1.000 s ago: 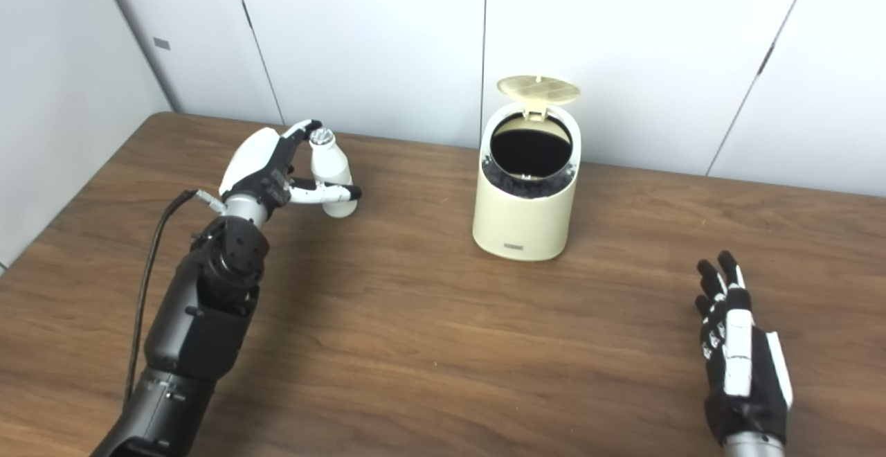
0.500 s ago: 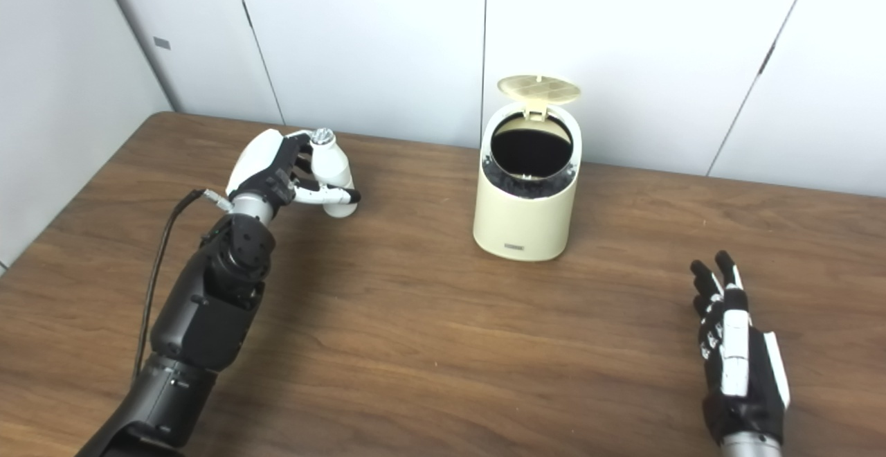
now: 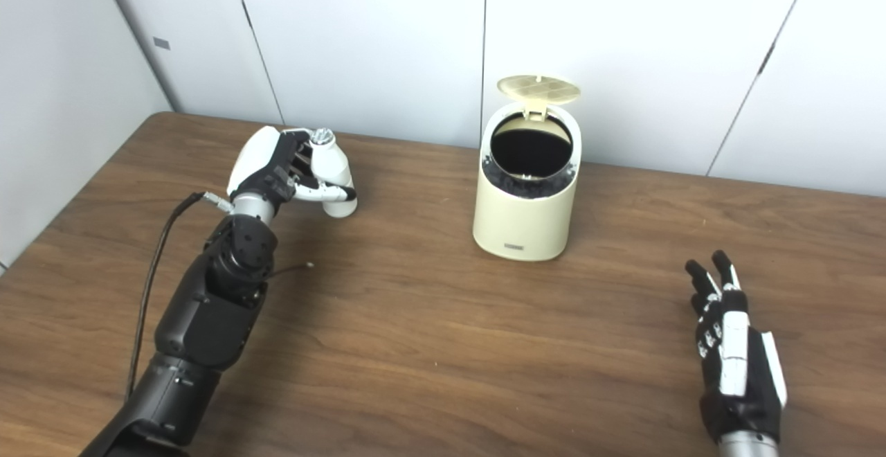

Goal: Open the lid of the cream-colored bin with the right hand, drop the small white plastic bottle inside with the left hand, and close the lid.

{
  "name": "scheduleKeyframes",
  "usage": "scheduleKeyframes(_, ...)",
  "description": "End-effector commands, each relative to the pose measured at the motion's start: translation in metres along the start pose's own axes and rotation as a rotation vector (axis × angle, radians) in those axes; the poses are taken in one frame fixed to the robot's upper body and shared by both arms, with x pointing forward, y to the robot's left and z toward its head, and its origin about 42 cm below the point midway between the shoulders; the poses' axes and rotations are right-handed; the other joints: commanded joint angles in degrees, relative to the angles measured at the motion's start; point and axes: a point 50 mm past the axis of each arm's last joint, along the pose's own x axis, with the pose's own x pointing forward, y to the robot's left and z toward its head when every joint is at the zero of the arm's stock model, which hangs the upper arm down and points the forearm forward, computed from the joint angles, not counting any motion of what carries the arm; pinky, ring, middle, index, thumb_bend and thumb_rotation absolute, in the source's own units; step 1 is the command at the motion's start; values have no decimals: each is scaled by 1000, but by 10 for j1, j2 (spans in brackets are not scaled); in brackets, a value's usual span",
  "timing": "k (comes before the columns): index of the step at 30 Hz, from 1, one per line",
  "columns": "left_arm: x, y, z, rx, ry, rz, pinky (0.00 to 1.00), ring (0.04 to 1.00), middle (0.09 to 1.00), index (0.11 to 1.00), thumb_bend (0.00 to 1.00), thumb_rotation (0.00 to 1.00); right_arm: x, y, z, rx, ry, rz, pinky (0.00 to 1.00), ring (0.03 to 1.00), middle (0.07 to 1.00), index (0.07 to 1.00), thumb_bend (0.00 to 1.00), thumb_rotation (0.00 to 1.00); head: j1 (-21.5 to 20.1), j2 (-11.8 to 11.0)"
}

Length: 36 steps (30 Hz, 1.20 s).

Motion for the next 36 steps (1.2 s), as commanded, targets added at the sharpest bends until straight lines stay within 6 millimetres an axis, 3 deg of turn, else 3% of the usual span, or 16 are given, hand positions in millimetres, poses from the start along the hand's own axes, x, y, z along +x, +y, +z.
scheduleKeyframes(1,12,19,17,-10,-107,98,403,445,500,484,507,0,9,-1,14,-6,-88,16,1000,975,909,970,597,1000,1,0)
scheduleKeyframes(4,12,19,17,-5,-132,110,344,432,494,480,480,0,9,-1,13,-5,-92,16,1000,971,902,969,594,1000,2,1)
scheduleKeyframes(9,10,19,18,3,-148,126,332,435,501,472,476,0,9,-1,11,-4,-89,17,1000,964,895,967,585,1000,-1,1)
scheduleKeyframes(14,6,20,21,0,-166,141,318,425,507,487,474,0,10,0,9,8,-80,16,1000,964,891,968,572,1000,-30,-1)
scheduleKeyframes(19,-8,26,44,-26,-254,164,333,424,493,478,475,0,12,2,0,-17,-80,18,990,937,867,962,618,1000,-95,-5)
scheduleKeyframes(22,-16,30,61,-54,-329,170,317,411,497,486,473,0,13,7,-4,-21,-73,11,959,919,869,959,616,1000,-114,-11)
scheduleKeyframes(28,-31,29,99,-106,-442,159,333,409,485,490,474,0,13,14,-8,-13,-70,16,933,922,879,970,588,1000,-131,-20)
scheduleKeyframes(36,-48,26,138,-192,-531,146,271,396,513,532,465,0,14,15,-13,-10,-74,18,926,922,889,974,599,1000,-141,-29)
